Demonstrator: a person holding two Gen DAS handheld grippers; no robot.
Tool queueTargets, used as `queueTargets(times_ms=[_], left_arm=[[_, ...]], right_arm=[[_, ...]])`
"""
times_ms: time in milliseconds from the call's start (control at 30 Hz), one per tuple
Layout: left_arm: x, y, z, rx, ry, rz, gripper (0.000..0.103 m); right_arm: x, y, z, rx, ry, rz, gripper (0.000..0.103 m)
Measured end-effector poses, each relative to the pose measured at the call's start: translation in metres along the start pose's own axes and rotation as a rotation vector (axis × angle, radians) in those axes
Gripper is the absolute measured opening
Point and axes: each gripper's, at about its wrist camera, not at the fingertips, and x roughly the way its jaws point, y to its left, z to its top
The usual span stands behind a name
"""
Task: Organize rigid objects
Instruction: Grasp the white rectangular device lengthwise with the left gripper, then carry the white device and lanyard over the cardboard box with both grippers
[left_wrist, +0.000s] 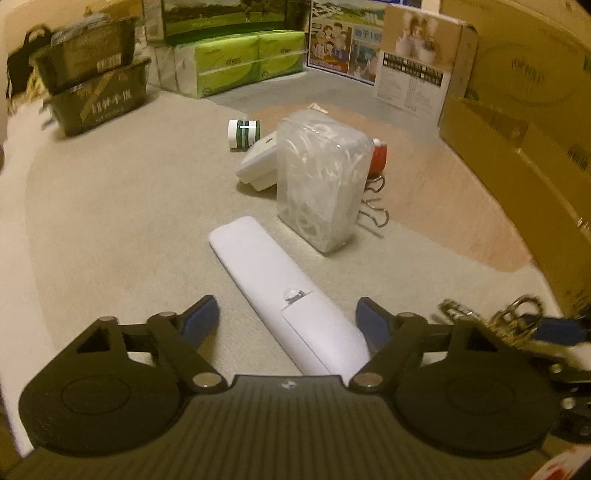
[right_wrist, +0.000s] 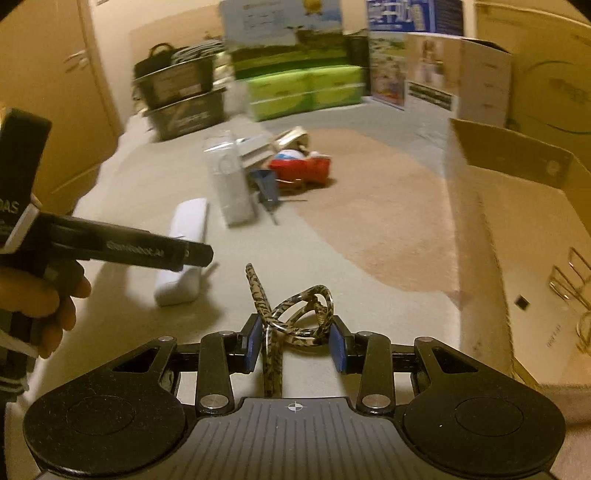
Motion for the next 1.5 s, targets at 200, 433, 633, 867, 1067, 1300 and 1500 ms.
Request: queueTargets(times_ms=[200, 433, 633, 867, 1067, 1300, 1500], left_arm=[[-0.014, -0.003, -0.006, 0.033, 0.014, -0.012, 0.039], [-0.057, -0.02, -0.048, 0.125, 0.034, -0.128, 0.036], [-0.079, -0.038, -0.077, 0.183, 0.032, -0.166, 0.036], [-0.072, -0.048, -0.076, 0.19, -0.002, -0.117, 0.036], [-0.066, -0.046, -0.072, 0.163, -0.017, -0.109, 0.037], [-0.066, -0.048, -0.073, 0.164, -0.021, -0.102, 0.035], [-0.07, -0.05, -0.07, 0.167, -0.002, -0.101, 0.035]], right_arm=[[-0.006, 0.004, -0.003, 0.005, 0.003, -0.036, 0.038], [-0.032, 0.005, -0.027, 0.047, 0.015, -0.078, 0.038], [-0.062, -0.002, -0.051, 0.102, 0.03, -0.138, 0.038], [-0.068, -0.002, -0.064, 0.05, -0.024, -0.155, 0.039], [-0.062, -0.003, -0.069, 0.008, -0.049, -0.152, 0.044], [-0.062, -0.002, -0.071, -0.007, -0.068, -0.154, 0.043], [-0.067, -0.006, -0.068, 0.026, -0.071, -0.152, 0.041]])
